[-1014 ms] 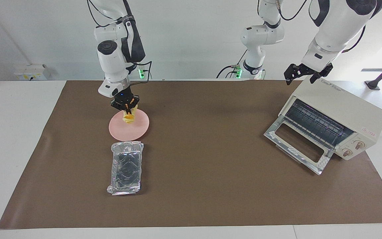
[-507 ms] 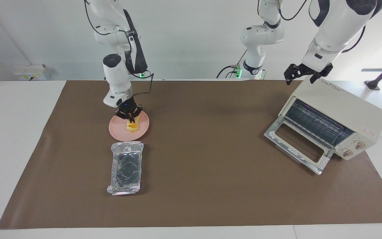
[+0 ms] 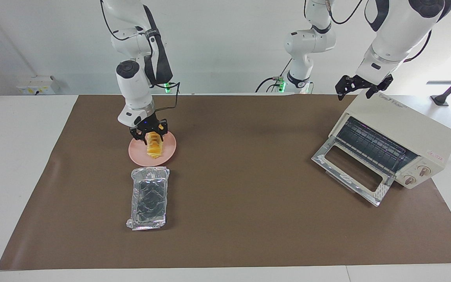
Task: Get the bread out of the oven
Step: 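Place the bread slices on the pink plate and open the right gripper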
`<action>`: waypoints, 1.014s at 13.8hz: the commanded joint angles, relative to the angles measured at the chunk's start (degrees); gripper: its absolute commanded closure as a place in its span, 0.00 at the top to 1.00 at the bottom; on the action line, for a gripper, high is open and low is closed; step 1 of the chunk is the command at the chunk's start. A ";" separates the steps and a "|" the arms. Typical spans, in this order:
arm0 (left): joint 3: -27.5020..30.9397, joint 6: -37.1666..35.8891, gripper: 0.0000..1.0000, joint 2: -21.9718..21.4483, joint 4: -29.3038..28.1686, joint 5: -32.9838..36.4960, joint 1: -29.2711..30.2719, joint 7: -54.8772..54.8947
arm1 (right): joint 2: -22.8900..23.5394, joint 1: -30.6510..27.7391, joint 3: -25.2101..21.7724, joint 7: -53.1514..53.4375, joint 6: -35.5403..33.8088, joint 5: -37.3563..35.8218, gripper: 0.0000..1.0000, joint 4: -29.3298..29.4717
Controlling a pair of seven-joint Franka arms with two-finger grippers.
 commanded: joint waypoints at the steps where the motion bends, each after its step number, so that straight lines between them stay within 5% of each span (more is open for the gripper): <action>1: -0.46 -0.11 1.00 -1.39 -1.21 -0.88 1.10 0.05 | -0.37 -2.42 0.08 -4.08 -10.05 1.35 1.00 8.05; 10: -0.46 -0.11 1.00 -1.39 -1.21 -0.88 1.10 0.05 | -0.38 -10.68 0.08 -10.07 -43.45 1.09 1.00 35.56; 14: -0.46 -0.03 1.00 -1.39 -1.21 -0.88 1.10 0.05 | 2.18 -10.78 -0.10 -9.46 -45.50 0.30 1.00 40.42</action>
